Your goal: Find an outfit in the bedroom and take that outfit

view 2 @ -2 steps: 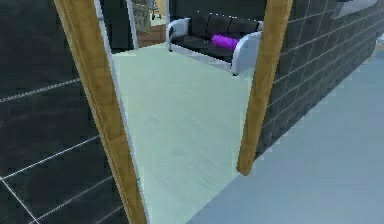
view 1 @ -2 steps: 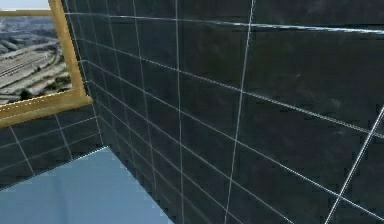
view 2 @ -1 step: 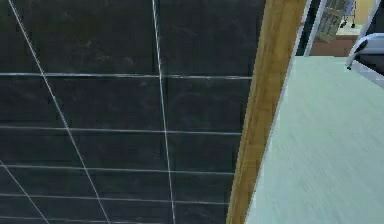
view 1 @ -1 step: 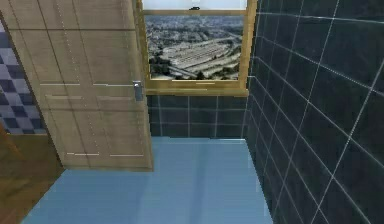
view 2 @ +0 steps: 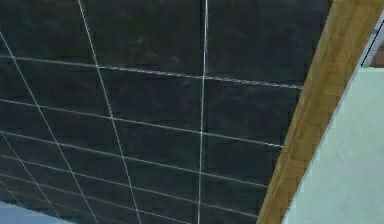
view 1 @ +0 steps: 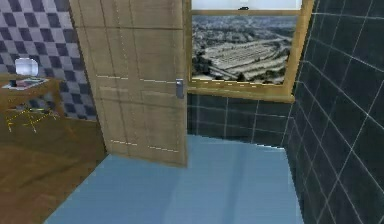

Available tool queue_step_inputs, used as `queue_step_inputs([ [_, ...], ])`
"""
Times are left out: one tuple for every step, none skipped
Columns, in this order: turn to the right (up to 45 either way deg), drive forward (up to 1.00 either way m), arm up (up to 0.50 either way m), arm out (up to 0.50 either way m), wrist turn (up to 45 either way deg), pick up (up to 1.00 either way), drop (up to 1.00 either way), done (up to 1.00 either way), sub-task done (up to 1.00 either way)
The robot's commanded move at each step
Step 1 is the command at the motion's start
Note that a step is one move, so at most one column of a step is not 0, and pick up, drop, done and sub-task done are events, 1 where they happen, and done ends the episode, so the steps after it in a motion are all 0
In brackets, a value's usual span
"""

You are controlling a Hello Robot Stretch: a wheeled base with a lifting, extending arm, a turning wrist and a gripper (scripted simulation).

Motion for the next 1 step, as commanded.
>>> queue_step_inputs([
  [0.0,0.2,0.0,0.0,0.0,0.0,0.0,0.0,0.0],
])
